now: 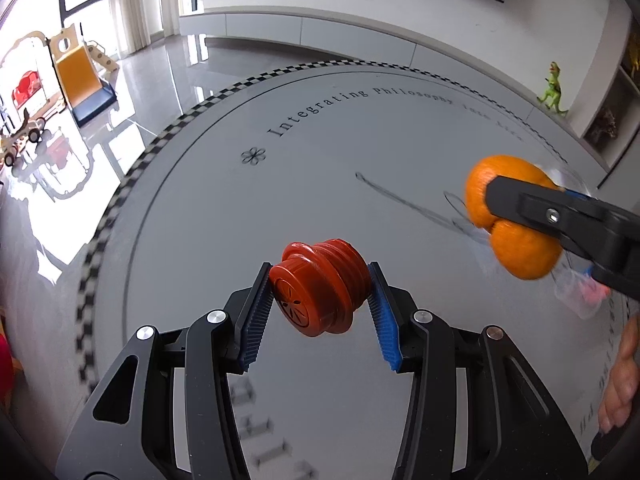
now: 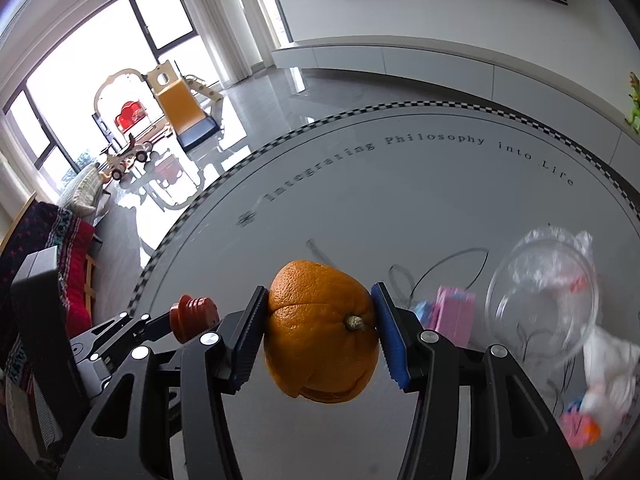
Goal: Collect trash
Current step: 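Carry the orange and red stopper to the trash bag and open both tools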
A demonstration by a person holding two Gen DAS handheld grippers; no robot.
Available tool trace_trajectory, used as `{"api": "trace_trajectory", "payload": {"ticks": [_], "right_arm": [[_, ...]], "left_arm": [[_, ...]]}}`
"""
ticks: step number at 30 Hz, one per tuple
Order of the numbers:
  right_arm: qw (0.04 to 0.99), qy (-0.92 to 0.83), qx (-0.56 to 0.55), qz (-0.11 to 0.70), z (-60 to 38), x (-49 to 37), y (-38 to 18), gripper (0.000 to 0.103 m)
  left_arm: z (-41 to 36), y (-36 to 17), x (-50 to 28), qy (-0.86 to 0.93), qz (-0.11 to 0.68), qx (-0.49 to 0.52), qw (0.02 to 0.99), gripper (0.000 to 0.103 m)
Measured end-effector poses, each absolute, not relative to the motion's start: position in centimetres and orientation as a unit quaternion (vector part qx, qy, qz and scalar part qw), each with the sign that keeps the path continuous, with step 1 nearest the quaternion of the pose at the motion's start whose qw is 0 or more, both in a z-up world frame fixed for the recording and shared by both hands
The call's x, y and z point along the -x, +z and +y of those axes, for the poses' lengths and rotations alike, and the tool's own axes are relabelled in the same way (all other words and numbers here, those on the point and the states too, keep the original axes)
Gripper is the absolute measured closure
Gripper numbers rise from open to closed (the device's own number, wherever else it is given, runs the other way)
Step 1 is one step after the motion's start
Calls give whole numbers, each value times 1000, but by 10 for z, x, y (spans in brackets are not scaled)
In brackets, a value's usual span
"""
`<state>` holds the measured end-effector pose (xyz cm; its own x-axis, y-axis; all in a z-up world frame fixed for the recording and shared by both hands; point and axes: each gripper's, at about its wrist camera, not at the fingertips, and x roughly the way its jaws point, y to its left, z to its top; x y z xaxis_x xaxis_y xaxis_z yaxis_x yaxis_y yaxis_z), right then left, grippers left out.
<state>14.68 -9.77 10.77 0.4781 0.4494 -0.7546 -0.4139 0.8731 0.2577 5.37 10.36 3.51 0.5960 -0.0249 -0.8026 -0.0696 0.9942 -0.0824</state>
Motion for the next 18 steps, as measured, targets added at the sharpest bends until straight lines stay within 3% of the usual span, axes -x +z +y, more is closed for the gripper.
{"api": "trace_trajectory", "payload": {"ticks": [18], "right_arm": [[841, 311, 5, 443, -71, -5, 123, 49]], "left_arm": [[121, 55, 109, 38, 416, 69, 906, 57]]}}
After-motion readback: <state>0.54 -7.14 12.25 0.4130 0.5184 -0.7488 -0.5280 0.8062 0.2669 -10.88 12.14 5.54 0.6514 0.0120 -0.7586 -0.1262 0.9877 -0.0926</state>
